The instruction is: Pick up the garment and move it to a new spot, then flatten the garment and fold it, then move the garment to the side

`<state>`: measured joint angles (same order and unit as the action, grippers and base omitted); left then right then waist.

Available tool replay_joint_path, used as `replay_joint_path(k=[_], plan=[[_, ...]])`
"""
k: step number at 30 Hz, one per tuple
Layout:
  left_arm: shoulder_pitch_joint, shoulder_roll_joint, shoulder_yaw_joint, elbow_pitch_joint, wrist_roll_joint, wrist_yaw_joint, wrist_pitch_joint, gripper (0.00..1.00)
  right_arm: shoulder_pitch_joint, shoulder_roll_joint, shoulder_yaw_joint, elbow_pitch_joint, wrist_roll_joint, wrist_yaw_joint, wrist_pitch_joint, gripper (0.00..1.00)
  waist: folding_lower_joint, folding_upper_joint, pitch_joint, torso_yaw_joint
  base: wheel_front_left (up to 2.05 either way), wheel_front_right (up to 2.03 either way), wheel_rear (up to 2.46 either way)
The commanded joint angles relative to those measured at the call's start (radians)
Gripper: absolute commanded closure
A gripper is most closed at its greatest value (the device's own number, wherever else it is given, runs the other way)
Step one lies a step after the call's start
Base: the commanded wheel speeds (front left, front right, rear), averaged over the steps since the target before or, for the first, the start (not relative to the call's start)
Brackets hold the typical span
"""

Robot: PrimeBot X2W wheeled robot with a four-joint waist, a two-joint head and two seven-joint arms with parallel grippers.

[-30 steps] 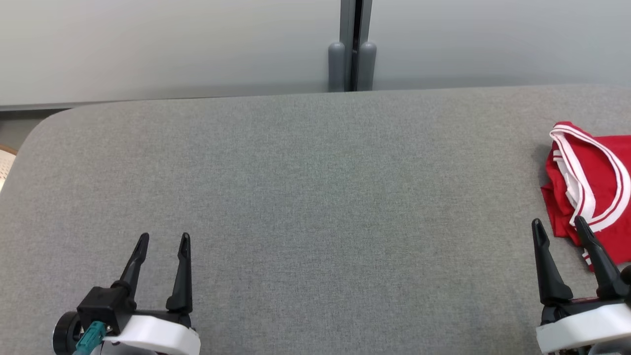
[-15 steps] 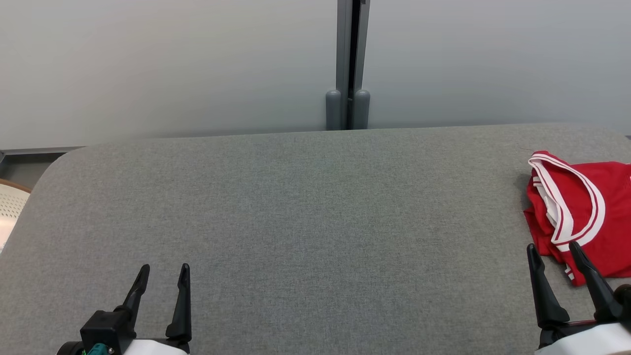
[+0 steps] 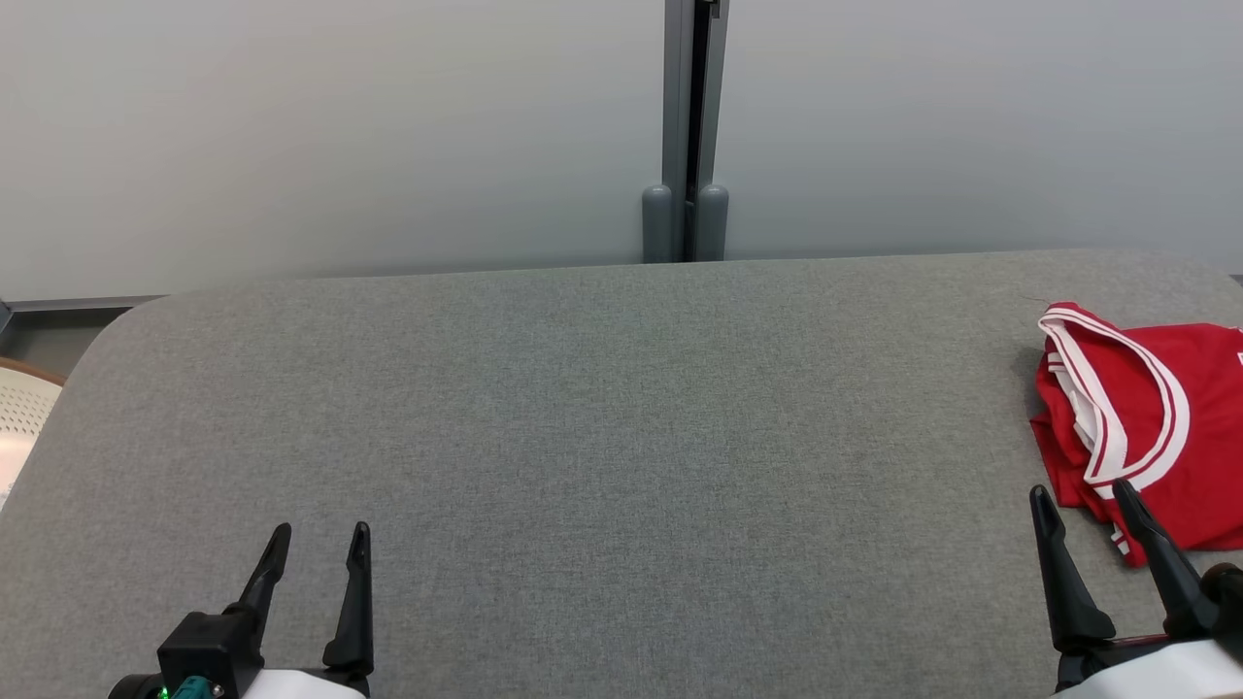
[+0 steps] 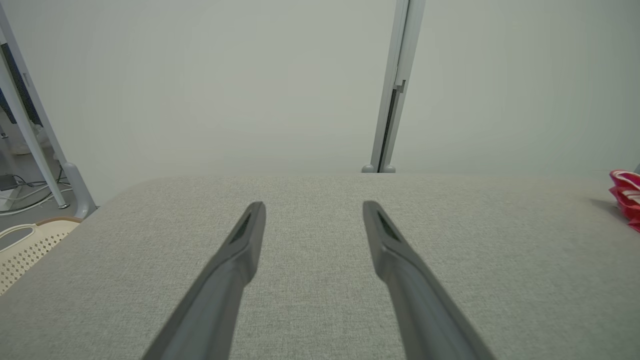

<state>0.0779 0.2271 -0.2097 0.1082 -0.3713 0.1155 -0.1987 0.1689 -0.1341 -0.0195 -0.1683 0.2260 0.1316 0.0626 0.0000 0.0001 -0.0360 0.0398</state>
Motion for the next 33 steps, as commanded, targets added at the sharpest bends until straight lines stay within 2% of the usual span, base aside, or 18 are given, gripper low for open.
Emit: replay_joint_path(k=[1, 21, 22, 25, 33], plan=[[-0.006, 0.005, 0.0, 0.001, -0.001, 0.004, -0.004, 0.0, 0.007, 0.0, 0.0, -0.004, -0.008, -0.002, 0.004, 0.0, 0.0, -0.0001, 0.0, 0.001, 0.0, 0.0, 0.0], [-0.032, 0.022, -0.018, 0.01, 0.002, 0.005, -0.006, 0.0, 0.011, 0.006, -0.002, -0.011, -0.002, -0.002, 0.009, 0.0, 0.0, -0.0001, 0.003, 0.017, 0.0, 0.0, 0.0], [-0.021, 0.015, -0.02, 0.008, 0.0, 0.003, -0.003, 1.0, 0.006, 0.008, -0.001, -0.006, -0.005, 0.0, 0.008, 1.0, 0.0, -0.0001, 0.003, 0.017, 0.0, 0.0, 0.0], [-0.006, 0.002, -0.023, 0.03, -0.007, 0.001, -0.001, 1.0, 0.013, 0.018, 0.002, 0.019, 0.002, 0.0, 0.007, 1.0, 0.0, -0.0001, 0.003, 0.017, 0.0, 0.0, 0.0], [-0.026, -0.016, 0.013, 0.04, -0.147, -0.026, 0.032, 1.0, -0.019, 0.02, -0.002, 0.06, 0.162, 0.0, 0.007, 1.0, 0.0, -0.0001, 0.005, 0.013, 0.0, 0.0, 0.0]])
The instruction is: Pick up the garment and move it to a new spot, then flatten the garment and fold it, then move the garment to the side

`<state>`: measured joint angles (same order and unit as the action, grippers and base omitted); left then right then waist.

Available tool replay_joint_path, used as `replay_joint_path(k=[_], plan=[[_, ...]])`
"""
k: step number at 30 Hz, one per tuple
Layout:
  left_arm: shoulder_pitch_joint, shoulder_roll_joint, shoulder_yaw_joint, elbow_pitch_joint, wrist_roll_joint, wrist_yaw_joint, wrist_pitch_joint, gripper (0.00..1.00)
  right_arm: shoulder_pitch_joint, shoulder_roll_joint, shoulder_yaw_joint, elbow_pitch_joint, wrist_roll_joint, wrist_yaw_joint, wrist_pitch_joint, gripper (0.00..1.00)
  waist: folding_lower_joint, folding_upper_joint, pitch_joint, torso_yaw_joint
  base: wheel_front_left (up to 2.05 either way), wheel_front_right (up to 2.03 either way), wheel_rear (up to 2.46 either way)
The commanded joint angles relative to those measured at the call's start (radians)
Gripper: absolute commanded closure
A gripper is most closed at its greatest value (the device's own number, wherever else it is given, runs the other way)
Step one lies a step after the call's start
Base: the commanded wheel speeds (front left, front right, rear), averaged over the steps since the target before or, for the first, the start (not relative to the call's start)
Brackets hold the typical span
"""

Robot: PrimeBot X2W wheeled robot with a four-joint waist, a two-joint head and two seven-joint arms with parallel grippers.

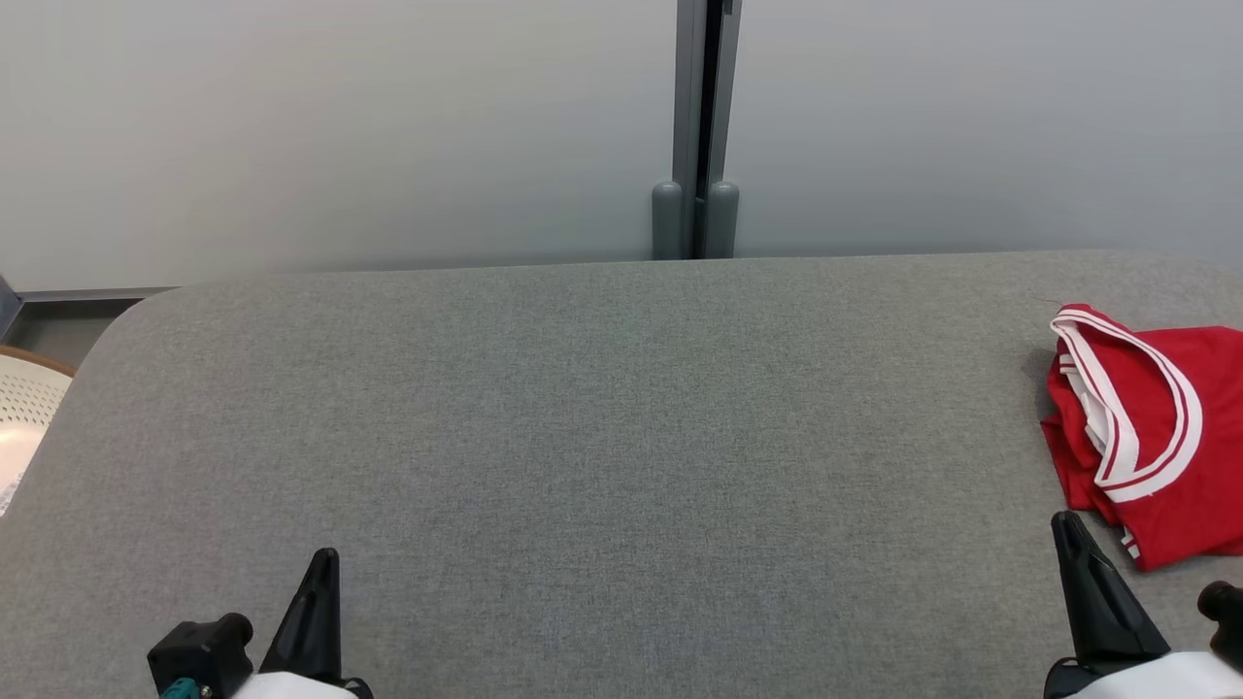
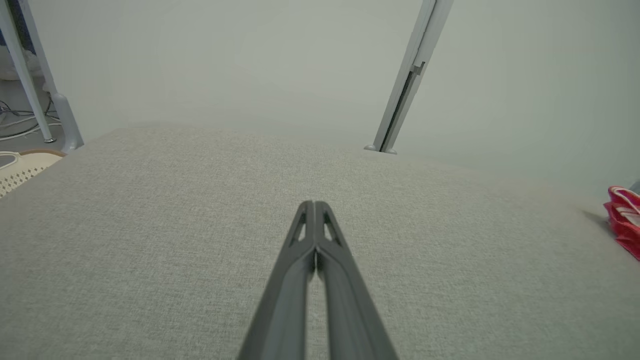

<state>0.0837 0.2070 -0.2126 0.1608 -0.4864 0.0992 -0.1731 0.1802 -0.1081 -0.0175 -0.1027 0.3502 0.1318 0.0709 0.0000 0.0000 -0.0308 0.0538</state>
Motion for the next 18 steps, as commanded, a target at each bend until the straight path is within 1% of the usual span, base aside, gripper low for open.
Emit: replay_joint_path(k=[1, 14, 16, 17, 18], plan=[[-0.035, 0.002, 0.02, -0.01, -0.048, -0.013, 0.01, 1.0, -0.035, -0.006, -0.005, 0.0, 0.057, 0.0, -0.001, 1.0, 0.0, 0.0, 0.001, -0.001, 0.0, 0.0, 0.0], [-0.067, -0.023, 0.073, 0.011, -0.243, -0.052, 0.058, 1.0, -0.082, -0.001, -0.014, 0.062, 0.279, 0.0, 0.0, 1.0, 0.0, 0.0, 0.004, -0.007, 0.0, 0.0, 0.0], [-0.07, -0.025, 0.077, 0.012, -0.256, -0.055, 0.061, 1.0, -0.085, 0.0, -0.014, 0.067, 0.295, 0.0, 0.001, 1.0, 0.0, 0.0, 0.004, -0.007, 0.0, 0.0, 0.0], [-0.074, -0.029, 0.084, 0.014, -0.283, -0.061, 0.067, 1.0, -0.092, 0.001, -0.016, 0.075, 0.326, 0.0, 0.001, 1.0, 0.0, 0.0, 0.005, -0.008, 0.0, 0.0, 0.0], [-0.074, -0.029, 0.084, 0.014, -0.283, -0.061, 0.067, 1.0, -0.092, 0.001, -0.016, 0.075, 0.326, 0.0, 0.001, 1.0, 0.0, 0.0, 0.005, -0.008, 0.0, 0.0, 0.0]])
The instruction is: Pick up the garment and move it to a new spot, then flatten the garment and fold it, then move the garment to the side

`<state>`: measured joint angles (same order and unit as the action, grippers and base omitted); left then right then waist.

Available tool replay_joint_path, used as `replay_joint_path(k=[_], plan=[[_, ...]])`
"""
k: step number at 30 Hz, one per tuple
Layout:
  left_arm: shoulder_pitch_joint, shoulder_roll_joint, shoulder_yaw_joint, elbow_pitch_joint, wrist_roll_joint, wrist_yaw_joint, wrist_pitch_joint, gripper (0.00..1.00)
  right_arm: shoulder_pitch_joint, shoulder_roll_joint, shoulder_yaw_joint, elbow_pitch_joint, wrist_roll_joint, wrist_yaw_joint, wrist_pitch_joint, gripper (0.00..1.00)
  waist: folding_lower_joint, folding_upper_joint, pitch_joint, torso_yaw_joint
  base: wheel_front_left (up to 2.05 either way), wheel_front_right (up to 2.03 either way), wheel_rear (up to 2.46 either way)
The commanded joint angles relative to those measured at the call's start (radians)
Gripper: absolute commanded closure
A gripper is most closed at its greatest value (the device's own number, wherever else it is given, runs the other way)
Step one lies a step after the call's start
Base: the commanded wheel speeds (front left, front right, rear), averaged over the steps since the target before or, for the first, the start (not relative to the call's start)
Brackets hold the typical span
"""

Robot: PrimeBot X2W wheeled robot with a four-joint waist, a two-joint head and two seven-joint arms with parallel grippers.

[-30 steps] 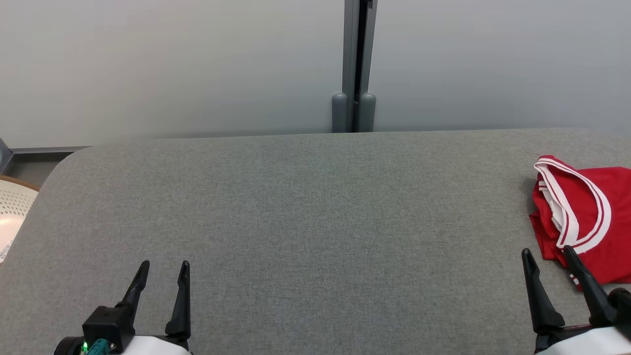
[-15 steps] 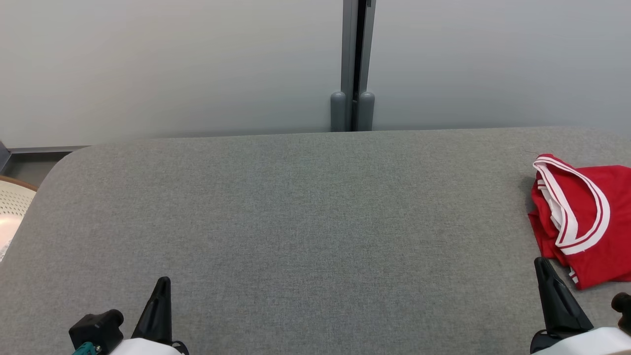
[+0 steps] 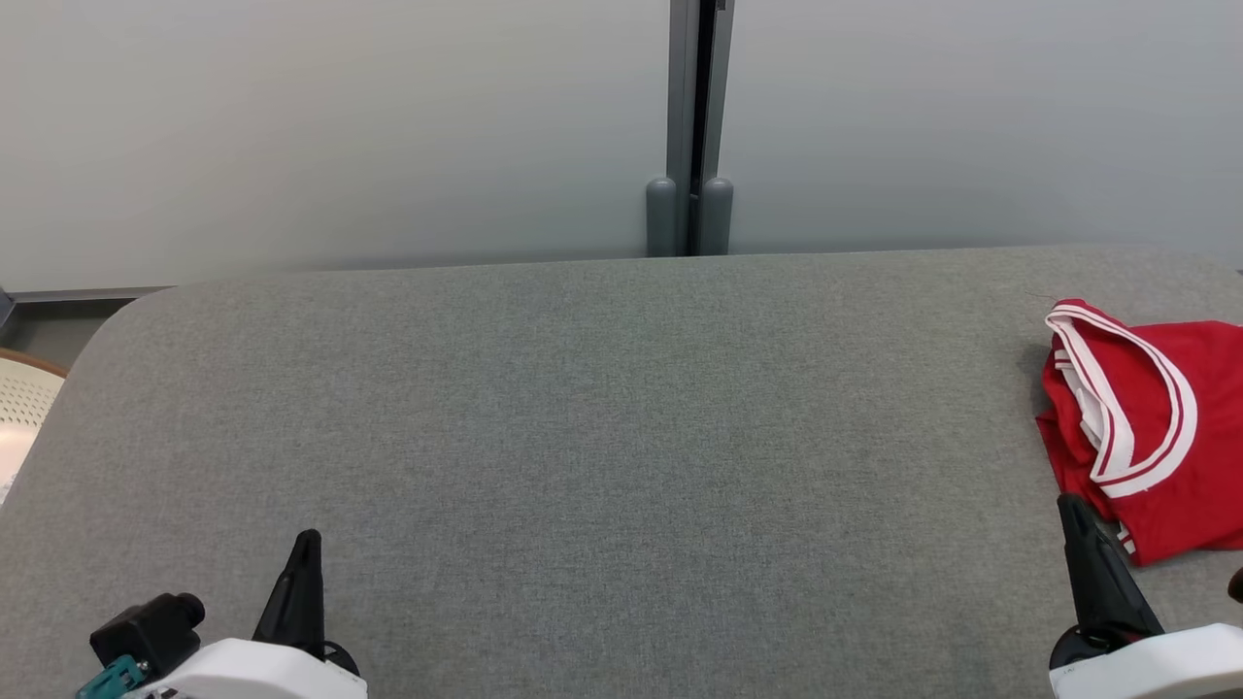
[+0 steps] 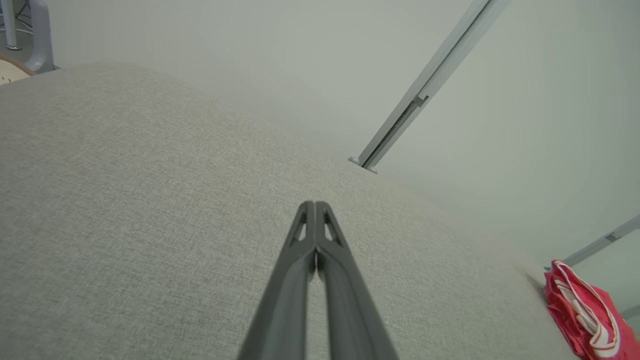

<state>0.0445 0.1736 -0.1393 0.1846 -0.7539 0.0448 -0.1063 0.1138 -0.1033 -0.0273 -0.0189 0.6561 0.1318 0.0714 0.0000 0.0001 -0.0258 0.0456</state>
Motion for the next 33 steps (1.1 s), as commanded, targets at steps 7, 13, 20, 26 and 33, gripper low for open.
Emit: replay_joint_path(k=[7, 13, 20, 26, 33], plan=[[-0.049, -0.008, 0.036, -0.004, -0.107, -0.024, 0.023, 1.0, -0.047, -0.001, -0.011, 0.02, 0.122, -0.001, 0.002, 1.0, 0.0, -0.0001, 0.002, -0.003, 0.0, 0.0, 0.0], [-0.058, -0.017, 0.056, 0.001, -0.178, -0.039, 0.041, 1.0, -0.064, 0.002, -0.015, 0.043, 0.203, -0.001, 0.004, 1.0, 0.0, -0.0001, 0.004, -0.006, 0.0, 0.0, 0.0], [-0.072, -0.029, 0.078, 0.007, -0.256, -0.056, 0.061, 1.0, -0.083, 0.005, -0.02, 0.067, 0.291, -0.001, 0.006, 1.0, 0.0, -0.0001, 0.006, -0.009, 0.0, 0.0, 0.0], [-0.08, -0.038, 0.096, 0.013, -0.319, -0.068, 0.077, 1.0, -0.097, 0.008, -0.025, 0.087, 0.362, -0.001, 0.008, 1.0, 0.0, -0.0001, 0.008, -0.012, 0.0, 0.0, 0.0], [-0.091, -0.047, 0.115, 0.019, -0.388, -0.083, 0.095, 1.0, -0.114, 0.012, -0.03, 0.11, 0.44, -0.001, 0.01, 1.0, 0.0, -0.0001, 0.01, -0.015, 0.0, 0.0, 0.0]])
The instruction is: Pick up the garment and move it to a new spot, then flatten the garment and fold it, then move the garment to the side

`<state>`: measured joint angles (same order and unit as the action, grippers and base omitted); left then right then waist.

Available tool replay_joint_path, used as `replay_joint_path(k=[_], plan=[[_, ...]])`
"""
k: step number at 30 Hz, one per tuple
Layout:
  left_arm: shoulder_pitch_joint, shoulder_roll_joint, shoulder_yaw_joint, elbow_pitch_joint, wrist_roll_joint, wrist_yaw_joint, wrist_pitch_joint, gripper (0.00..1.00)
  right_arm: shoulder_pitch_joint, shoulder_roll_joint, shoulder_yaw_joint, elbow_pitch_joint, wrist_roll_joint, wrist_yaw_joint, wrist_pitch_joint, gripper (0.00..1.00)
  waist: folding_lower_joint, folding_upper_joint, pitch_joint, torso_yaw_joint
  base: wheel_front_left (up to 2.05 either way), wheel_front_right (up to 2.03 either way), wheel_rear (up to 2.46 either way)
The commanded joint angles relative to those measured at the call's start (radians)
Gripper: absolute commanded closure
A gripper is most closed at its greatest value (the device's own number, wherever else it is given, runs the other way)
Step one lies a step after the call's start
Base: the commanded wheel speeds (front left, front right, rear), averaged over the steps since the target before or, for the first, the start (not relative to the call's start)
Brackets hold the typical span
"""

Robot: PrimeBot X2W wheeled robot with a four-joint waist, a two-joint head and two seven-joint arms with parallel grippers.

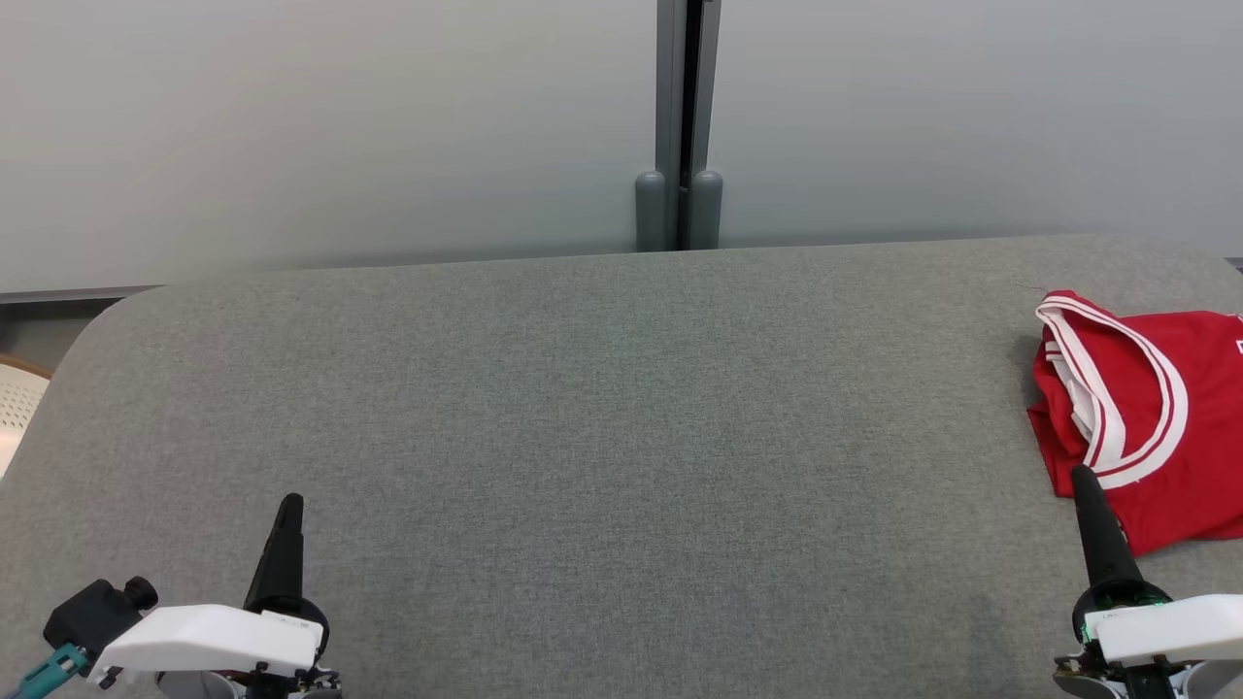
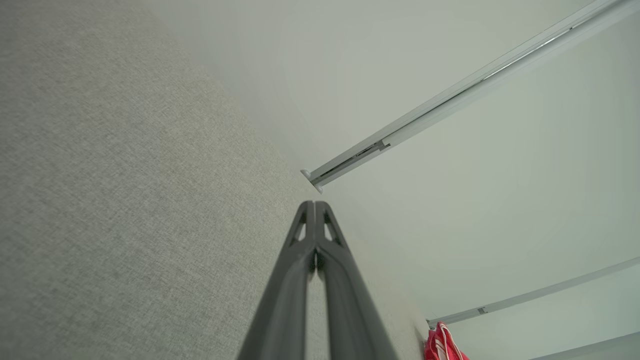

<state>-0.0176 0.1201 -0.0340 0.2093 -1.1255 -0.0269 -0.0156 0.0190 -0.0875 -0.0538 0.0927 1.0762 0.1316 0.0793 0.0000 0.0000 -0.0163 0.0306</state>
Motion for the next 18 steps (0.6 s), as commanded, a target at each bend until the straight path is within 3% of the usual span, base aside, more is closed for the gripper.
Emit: replay_joint_path(k=[1, 18], plan=[[-0.03, 0.005, 0.013, -0.005, -0.026, -0.013, 0.006, 1.0, -0.021, -0.004, -0.004, 0.002, 0.03, -0.001, 0.002, 1.0, 0.0, 0.0, 0.0, -0.001, 0.0, 0.0, 0.0], [-0.051, -0.019, 0.055, 0.007, -0.172, -0.043, 0.044, 1.0, -0.056, 0.005, -0.017, 0.049, 0.195, 0.0, 0.009, 1.0, 0.0, 0.0, 0.005, -0.008, 0.0, 0.0, 0.0]])
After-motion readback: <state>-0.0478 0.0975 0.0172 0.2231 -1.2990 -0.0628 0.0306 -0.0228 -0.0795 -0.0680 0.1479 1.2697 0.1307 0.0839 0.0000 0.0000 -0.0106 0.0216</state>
